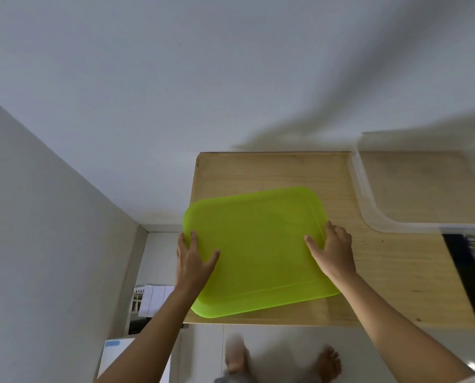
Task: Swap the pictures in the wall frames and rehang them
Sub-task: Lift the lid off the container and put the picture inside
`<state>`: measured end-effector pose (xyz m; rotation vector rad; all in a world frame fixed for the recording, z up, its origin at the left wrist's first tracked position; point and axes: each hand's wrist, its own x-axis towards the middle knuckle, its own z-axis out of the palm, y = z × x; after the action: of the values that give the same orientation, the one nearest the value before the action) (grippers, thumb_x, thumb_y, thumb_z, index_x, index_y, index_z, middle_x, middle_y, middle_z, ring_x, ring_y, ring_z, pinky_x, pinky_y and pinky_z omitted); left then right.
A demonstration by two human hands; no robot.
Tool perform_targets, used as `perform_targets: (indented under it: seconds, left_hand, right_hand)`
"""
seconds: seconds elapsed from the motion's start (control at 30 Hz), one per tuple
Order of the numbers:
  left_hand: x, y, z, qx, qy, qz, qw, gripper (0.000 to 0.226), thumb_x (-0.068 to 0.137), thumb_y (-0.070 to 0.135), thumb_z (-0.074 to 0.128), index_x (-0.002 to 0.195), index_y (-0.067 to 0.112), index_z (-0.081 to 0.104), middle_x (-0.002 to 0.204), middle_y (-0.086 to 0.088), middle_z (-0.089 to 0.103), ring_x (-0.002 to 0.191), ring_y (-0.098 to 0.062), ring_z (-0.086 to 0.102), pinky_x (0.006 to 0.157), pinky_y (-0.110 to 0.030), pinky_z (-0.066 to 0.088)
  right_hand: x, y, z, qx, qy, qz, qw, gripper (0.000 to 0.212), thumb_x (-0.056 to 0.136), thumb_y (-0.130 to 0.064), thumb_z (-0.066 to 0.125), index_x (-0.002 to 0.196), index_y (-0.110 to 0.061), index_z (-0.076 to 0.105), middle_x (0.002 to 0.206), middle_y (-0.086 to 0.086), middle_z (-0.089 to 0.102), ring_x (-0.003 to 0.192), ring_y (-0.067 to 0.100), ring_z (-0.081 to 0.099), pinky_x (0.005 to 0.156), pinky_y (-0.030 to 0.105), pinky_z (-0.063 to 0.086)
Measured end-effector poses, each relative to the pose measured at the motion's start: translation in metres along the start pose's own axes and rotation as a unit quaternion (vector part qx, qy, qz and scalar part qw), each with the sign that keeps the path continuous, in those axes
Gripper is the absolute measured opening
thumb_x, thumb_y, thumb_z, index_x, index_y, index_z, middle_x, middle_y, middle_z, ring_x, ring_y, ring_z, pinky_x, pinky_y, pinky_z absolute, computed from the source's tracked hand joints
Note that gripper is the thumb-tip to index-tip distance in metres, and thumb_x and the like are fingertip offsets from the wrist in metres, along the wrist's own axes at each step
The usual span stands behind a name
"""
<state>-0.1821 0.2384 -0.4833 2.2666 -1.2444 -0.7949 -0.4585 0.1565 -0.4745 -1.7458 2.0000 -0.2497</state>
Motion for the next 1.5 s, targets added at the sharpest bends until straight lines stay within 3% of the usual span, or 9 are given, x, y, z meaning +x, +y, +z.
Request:
perform_targets:
  seconds: [0.13,0.27,0.5,0.67,0.8,0.97,1.13,1.37,1.5]
  left_hand:
    - [0.004,0.006,0.009,0.033,0.000,-0.011,0.999,0.085,0.087,0.042,0.057,0.148,0.007,0.009,0.153,-0.023,-0.003,0.142,-0.035,-0.001,0.114,-0.046,0.014]
    - [0.001,0.033,0.020,0.080,0.046,0.003,0.996,0.073,0.093,0.043,0.045,0.146,0.002,0.016,0.153,-0.024,-0.008,0.143,-0.033,-0.011,0.116,-0.047,0.005]
    - [-0.024,0.144,0.094,0.068,0.011,0.201,0.977,0.051,0.095,0.037,0.042,0.131,0.001,0.046,0.140,-0.018,0.037,0.130,-0.033,0.032,0.105,-0.043,0.032]
    - [-0.068,0.221,0.182,0.052,-0.096,0.367,0.924,0.046,0.092,0.038,0.035,0.118,0.007,0.057,0.118,-0.011,0.055,0.110,-0.024,0.049,0.094,-0.037,0.045]
    - [-0.108,0.299,0.258,0.122,-0.195,0.468,0.853,0.053,0.094,0.041,0.024,0.133,0.011,0.046,0.133,-0.007,0.048,0.122,-0.022,0.045,0.103,-0.032,0.036]
    - [-0.120,0.362,0.330,0.169,-0.228,0.492,0.823,0.050,0.100,0.034,0.029,0.145,0.013,0.024,0.151,-0.005,0.027,0.140,-0.017,0.020,0.115,-0.028,0.012]
    - [-0.115,0.374,0.369,0.265,-0.217,0.440,0.831,0.057,0.100,0.041,0.020,0.149,0.015,0.005,0.157,-0.004,0.000,0.144,-0.019,-0.006,0.116,-0.036,-0.004]
    - [-0.121,0.368,0.370,0.251,-0.152,0.459,0.839,0.049,0.097,0.039,0.034,0.140,0.016,0.035,0.139,-0.004,0.037,0.124,-0.024,0.035,0.102,-0.035,0.031]
    - [-0.118,0.375,0.376,0.228,-0.188,0.436,0.850,0.059,0.091,0.050,0.042,0.142,0.020,0.031,0.146,-0.004,0.028,0.134,-0.024,0.020,0.110,-0.042,0.023]
  right_hand:
    - [0.003,0.005,-0.004,-0.012,-0.030,-0.016,0.999,0.072,0.092,-0.048,0.043,0.146,-0.008,0.017,0.148,0.015,0.022,0.137,0.029,0.018,0.105,0.041,0.033]
    - [0.000,0.016,-0.014,0.004,-0.050,-0.055,0.997,0.068,0.094,-0.042,0.042,0.147,-0.010,0.013,0.154,0.008,0.015,0.142,0.024,0.011,0.113,0.036,0.022]
    - [-0.012,0.101,-0.070,0.092,0.059,-0.046,0.993,0.051,0.094,-0.026,0.050,0.139,-0.006,0.037,0.143,0.007,0.040,0.135,0.018,0.030,0.109,0.023,0.023]
    - [-0.020,0.195,-0.117,0.108,0.120,-0.006,0.987,0.038,0.091,-0.019,0.056,0.127,-0.008,0.052,0.125,0.008,0.056,0.121,0.022,0.048,0.101,0.028,0.035]
    - [-0.016,0.286,-0.163,0.131,0.157,0.073,0.976,0.037,0.092,-0.018,0.052,0.129,-0.011,0.049,0.130,0.007,0.052,0.124,0.021,0.043,0.102,0.030,0.035]
    - [-0.001,0.367,-0.190,0.116,0.119,0.157,0.974,0.048,0.094,-0.021,0.046,0.140,-0.013,0.032,0.144,0.006,0.035,0.132,0.022,0.028,0.107,0.037,0.032]
    - [0.002,0.396,-0.181,0.113,0.079,0.205,0.969,0.046,0.095,-0.032,0.045,0.135,-0.015,0.032,0.134,0.011,0.043,0.122,0.028,0.040,0.099,0.040,0.041]
    - [-0.011,0.414,-0.180,0.190,0.111,0.214,0.952,0.047,0.090,-0.025,0.056,0.133,-0.014,0.039,0.129,0.011,0.047,0.119,0.027,0.045,0.100,0.040,0.043]
    - [-0.017,0.420,-0.180,0.246,0.111,0.222,0.937,0.046,0.089,-0.022,0.059,0.131,-0.016,0.040,0.128,0.009,0.045,0.116,0.024,0.046,0.090,0.035,0.049]
